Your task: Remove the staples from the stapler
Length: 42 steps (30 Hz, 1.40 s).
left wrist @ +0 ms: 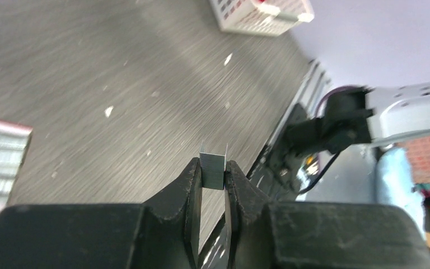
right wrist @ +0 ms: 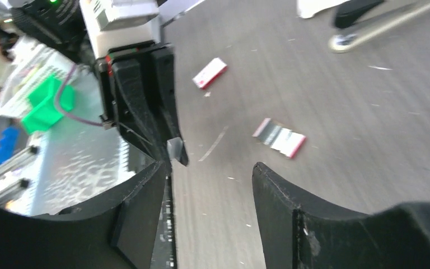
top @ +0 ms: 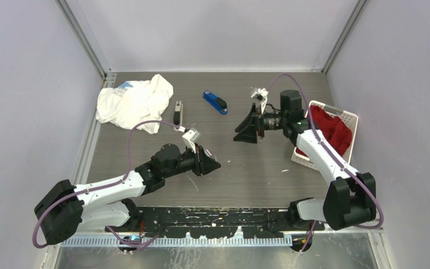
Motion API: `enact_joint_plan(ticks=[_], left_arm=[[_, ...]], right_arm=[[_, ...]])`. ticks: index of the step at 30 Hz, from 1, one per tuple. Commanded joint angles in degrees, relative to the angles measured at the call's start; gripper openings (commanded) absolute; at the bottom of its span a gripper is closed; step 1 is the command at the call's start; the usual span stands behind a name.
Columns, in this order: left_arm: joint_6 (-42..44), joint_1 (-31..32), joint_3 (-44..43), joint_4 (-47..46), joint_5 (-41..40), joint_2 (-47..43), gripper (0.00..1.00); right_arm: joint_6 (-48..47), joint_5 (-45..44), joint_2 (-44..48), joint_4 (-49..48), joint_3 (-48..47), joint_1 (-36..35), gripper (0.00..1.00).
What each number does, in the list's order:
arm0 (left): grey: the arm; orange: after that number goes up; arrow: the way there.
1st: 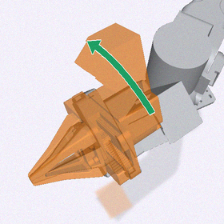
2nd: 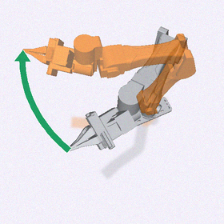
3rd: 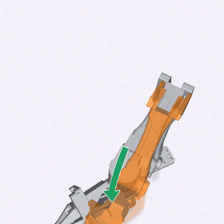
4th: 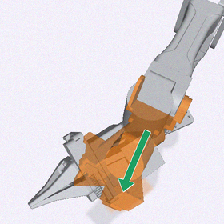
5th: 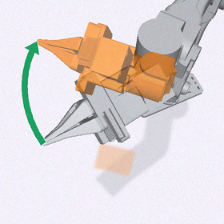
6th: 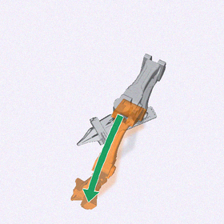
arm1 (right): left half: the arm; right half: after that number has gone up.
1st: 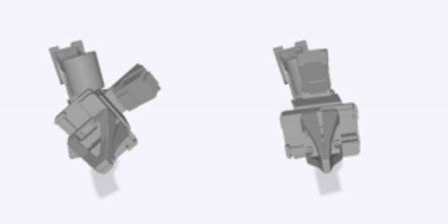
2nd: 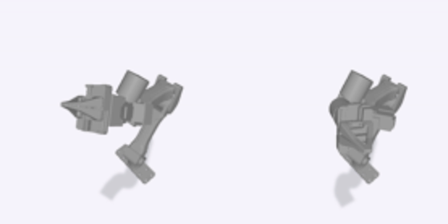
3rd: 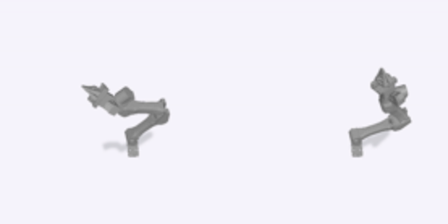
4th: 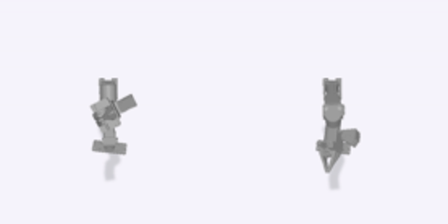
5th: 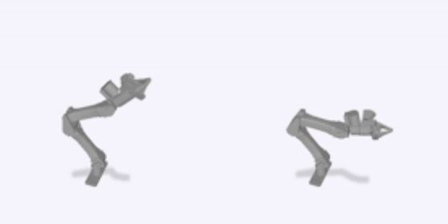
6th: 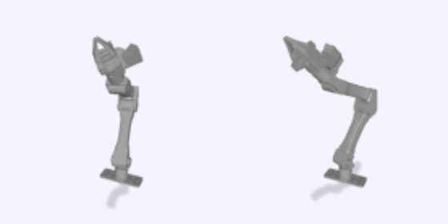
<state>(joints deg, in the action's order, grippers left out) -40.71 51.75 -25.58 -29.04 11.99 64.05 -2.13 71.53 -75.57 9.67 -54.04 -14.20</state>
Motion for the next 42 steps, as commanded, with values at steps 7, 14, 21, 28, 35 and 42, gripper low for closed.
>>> enact_joint_plan(ticks=[7, 14, 21, 28, 35, 42], left_arm=[[12.84, 0.83, -15.27, 41.20, -4.92, 1.54, 0.01], [17.34, 5.76, -25.44, 51.43, -10.65, 13.95, 0.02], [21.73, 10.25, -36.19, 60.20, -15.65, 25.90, 0.02], [24.23, 11.53, -42.92, 65.28, -16.75, 34.20, 0.03], [25.39, 11.69, -46.64, 67.33, -15.41, 38.52, 0.04], [25.94, 11.71, -47.78, 67.55, -13.96, 41.59, 0.05]], right_arm=[[-3.11, -11.54, 5.96, 1.87, -1.51, 9.14, 0.63], [-1.57, -11.83, 7.28, 0.11, -0.53, 12.00, 0.63], [-0.62, -11.21, 7.53, -1.15, 0.11, 12.44, 0.63], [-0.43, -10.99, 7.71, -1.32, 0.18, 12.48, 0.63], [-0.18, -10.71, 7.70, -1.58, 0.38, 12.44, 0.63], [-0.08, -10.53, 7.69, -1.73, 0.48, 12.44, 0.63]])
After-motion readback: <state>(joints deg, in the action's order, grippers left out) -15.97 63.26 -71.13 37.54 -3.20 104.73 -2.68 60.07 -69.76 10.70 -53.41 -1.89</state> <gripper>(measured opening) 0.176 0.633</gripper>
